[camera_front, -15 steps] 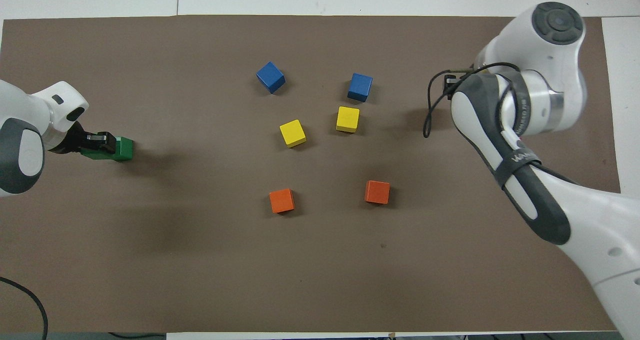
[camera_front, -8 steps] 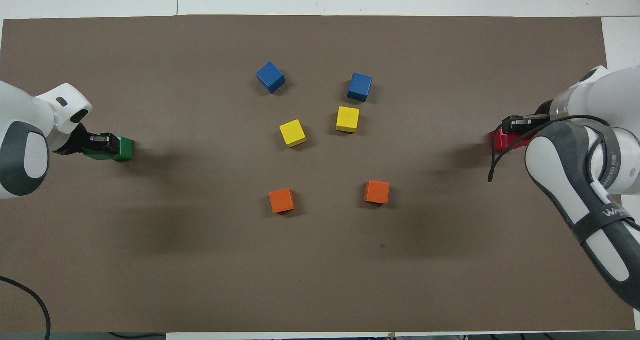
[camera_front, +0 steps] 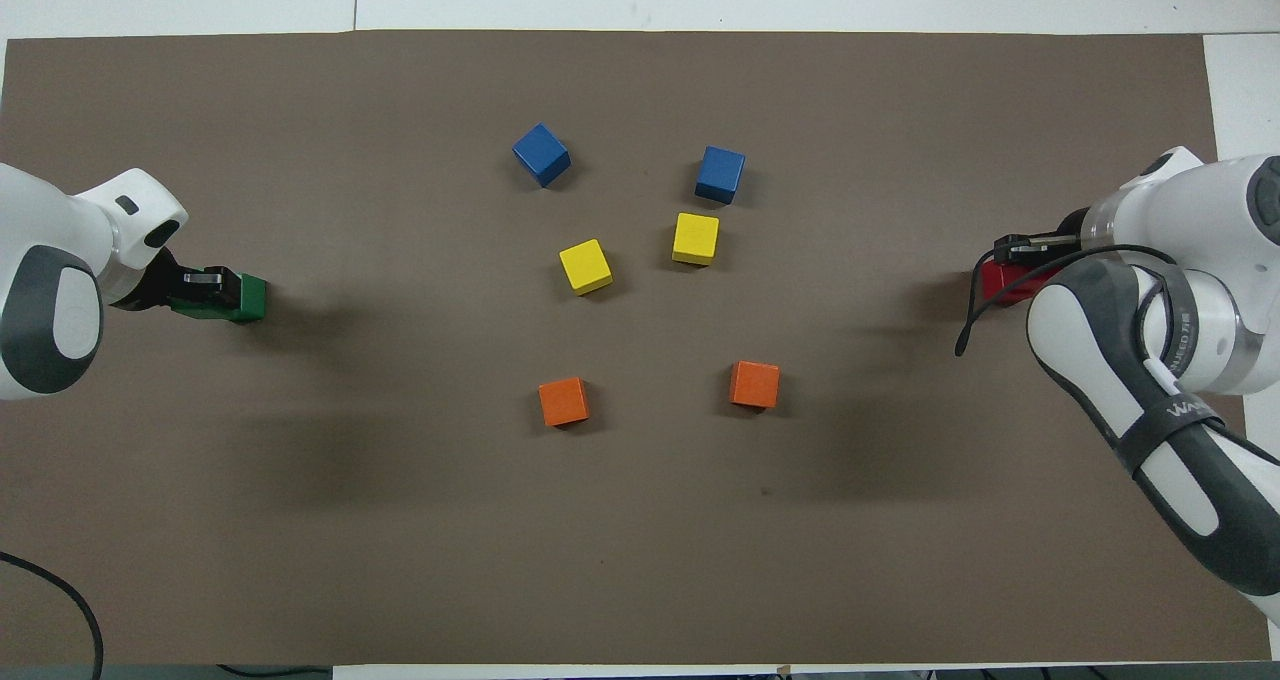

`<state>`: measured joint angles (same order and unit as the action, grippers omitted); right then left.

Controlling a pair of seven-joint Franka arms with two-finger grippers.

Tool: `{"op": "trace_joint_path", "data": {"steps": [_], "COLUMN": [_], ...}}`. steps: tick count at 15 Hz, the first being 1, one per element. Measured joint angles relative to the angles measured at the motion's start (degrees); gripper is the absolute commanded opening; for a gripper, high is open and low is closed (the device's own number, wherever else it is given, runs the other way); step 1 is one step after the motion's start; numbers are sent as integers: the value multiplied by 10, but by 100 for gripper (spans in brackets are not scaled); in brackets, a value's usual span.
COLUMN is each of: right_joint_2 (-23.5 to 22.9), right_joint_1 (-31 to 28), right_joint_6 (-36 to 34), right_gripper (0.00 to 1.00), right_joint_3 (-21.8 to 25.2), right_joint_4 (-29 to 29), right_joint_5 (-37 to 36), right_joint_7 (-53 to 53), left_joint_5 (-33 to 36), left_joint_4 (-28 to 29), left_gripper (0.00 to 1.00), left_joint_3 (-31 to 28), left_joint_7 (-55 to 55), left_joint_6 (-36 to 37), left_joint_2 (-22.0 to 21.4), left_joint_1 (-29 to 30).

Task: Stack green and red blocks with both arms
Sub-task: 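Open and withdraw the left gripper while the right gripper releases the red cube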

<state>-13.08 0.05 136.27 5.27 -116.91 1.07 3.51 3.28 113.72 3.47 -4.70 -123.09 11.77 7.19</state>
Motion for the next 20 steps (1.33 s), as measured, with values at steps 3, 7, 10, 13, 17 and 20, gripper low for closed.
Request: {"op": "trace_joint_path", "data": {"steps": [3,7,10,13,17,20], "right_joint_2": [-7,-7,-7,-6,16,46], "right_joint_1": [0,-1,-5,-5,-4,-3], "right_joint_6": [2,2,2,-9,-157,-308], "right_gripper": [0,99,100,100,100,100], "right_joint_3": [0,0,0,0,-4,-14], "right_joint_4": [0,0,0,6,91,192], "right_joint_5": [0,0,0,0,0,0], "right_joint_7": [0,0,0,0,0,0], "left_joint_5": [0,0,0,0,0,-9], "left_joint_4": [0,-21,-61,-76,-76,-72], "left_gripper": [100,100,100,100,100,100], "left_joint_3": [0,-1,-4,-3,1,2], "left_joint_7": [0,1,1,1,1,1], "left_joint_6": [1,69,164,230,270,273], "left_joint_2": [0,-30,-86,-144,-181,-180], "left_joint_1": [0,0,1,1,0,0]}}
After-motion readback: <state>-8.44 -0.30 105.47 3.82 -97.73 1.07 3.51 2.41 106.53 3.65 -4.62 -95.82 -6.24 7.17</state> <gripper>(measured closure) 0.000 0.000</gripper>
